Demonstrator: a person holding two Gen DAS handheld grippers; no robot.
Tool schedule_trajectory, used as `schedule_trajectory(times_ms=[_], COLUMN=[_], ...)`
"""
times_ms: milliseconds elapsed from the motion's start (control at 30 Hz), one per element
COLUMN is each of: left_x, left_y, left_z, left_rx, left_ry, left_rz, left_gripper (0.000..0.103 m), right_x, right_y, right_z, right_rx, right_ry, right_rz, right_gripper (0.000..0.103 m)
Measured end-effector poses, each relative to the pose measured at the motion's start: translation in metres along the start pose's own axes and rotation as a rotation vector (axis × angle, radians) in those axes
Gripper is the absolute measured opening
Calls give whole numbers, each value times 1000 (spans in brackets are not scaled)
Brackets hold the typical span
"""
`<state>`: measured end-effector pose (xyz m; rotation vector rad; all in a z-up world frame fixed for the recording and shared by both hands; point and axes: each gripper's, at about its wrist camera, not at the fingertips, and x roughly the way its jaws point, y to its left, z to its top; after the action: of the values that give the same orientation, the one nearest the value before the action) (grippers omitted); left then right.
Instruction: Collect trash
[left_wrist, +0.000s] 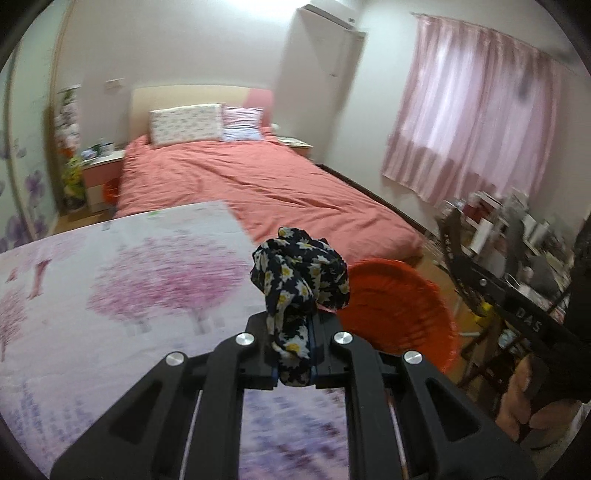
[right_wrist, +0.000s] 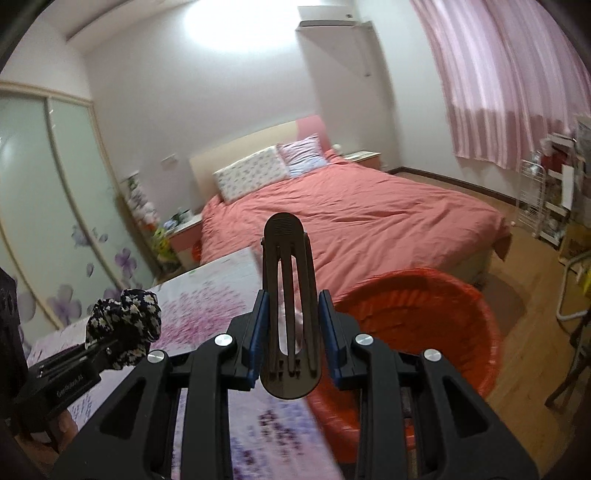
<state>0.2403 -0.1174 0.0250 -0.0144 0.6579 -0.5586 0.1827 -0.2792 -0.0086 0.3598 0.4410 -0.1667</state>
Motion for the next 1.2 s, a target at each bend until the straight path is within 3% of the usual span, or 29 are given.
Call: schedule_trajectory(times_ms=[300, 467, 633, 733, 867, 1067, 1200], left_x=[72, 114, 127, 124, 106, 45, 3], left_y=[-75, -93, -82, -70, -61, -39, -20], left_z=[-1, -9, -20, -21, -21, -29, -40], left_rx=[82, 93, 82, 69, 67, 45, -2], left_ry=[83, 143, 176, 182, 154, 65, 8], left_rz=[-109, -72, -36, -21, 0, 75, 115], left_gripper=[15, 33, 43, 44, 48, 70, 85], right_x=[20, 40, 35, 26, 6, -31, -56], right_y=[-57, -83, -92, -89, -82, -62, -35], right_z=[7, 5, -5, -10, -8, -8, -14], right_rx=[135, 194, 214, 205, 154, 46, -48], right_ry=[1, 54, 69, 60, 18, -65, -121], right_rz=[-39, -41, -49, -69, -118, -183, -245], right_gripper=[28, 30, 46, 49, 67, 95, 101])
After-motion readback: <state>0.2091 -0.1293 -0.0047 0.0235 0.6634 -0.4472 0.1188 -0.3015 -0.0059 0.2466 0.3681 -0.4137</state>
